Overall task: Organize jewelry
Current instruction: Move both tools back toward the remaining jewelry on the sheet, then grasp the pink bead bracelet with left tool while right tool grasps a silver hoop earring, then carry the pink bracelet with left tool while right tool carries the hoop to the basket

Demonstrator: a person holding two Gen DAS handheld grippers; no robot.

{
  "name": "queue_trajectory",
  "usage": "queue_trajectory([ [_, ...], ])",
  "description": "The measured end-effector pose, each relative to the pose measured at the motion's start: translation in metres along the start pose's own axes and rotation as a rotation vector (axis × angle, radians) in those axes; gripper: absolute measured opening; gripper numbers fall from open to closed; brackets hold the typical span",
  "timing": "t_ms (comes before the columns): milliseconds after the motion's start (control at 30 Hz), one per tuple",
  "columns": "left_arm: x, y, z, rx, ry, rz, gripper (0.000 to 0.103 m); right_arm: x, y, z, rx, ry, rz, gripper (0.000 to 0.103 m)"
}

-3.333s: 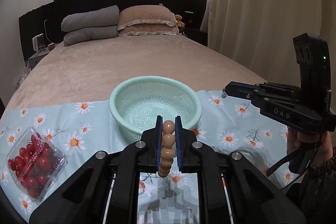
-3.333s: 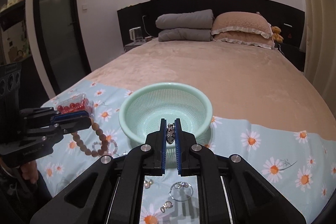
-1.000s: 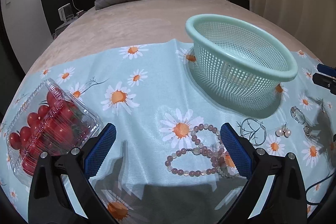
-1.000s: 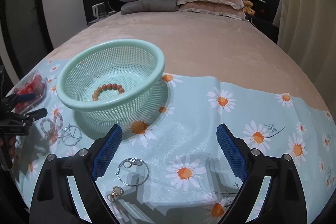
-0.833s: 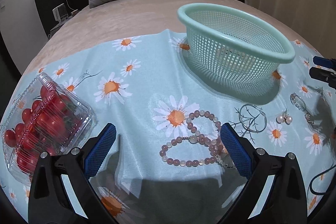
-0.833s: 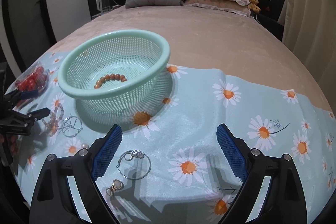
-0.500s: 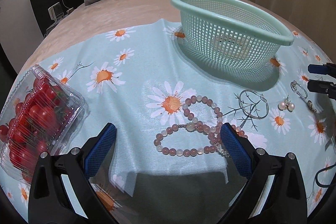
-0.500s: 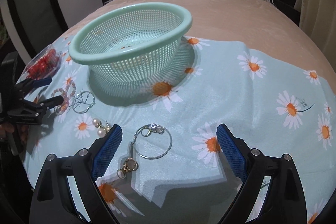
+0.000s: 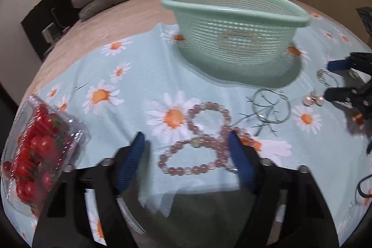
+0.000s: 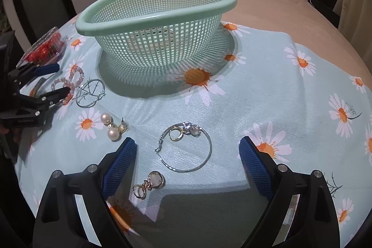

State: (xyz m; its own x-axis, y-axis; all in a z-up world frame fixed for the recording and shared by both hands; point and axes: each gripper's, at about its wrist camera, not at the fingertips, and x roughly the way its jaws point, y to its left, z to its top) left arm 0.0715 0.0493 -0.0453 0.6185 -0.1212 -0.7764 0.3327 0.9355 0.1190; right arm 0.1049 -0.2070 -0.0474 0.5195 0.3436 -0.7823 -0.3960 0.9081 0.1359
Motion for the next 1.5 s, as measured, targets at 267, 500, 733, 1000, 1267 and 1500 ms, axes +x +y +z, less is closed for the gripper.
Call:
queue_trajectory([
  [267,-0.005,-0.016,0.005,0.062,0.014,-0.013,0.012,-0.004,0.006,0.005,-0.021,0.020,0.026,0.043],
  [500,-0.016,-0.015,0.011,0.074,0.011,-0.026,0.012,-0.022,0.004,0.012,-0.040,-0.012,0.033,0.043],
  [733,-0.036,-0.004,0.023,0.039,-0.022,-0.040,0.009,-0.040,0.005,0.020,-0.061,-0.047,0.055,0.043],
  [1000,-0.065,0.009,0.038,0.007,-0.104,-0.026,0.008,-0.054,0.007,0.029,-0.066,-0.094,0.064,0.043],
  [1267,-0.094,0.025,0.061,-0.042,-0.185,-0.008,0.008,-0.065,0.005,0.036,-0.046,-0.134,0.067,0.044],
  [1500,-0.103,0.028,0.075,-0.042,-0.218,0.020,0.008,-0.075,0.006,0.046,-0.048,-0.164,0.071,0.044],
])
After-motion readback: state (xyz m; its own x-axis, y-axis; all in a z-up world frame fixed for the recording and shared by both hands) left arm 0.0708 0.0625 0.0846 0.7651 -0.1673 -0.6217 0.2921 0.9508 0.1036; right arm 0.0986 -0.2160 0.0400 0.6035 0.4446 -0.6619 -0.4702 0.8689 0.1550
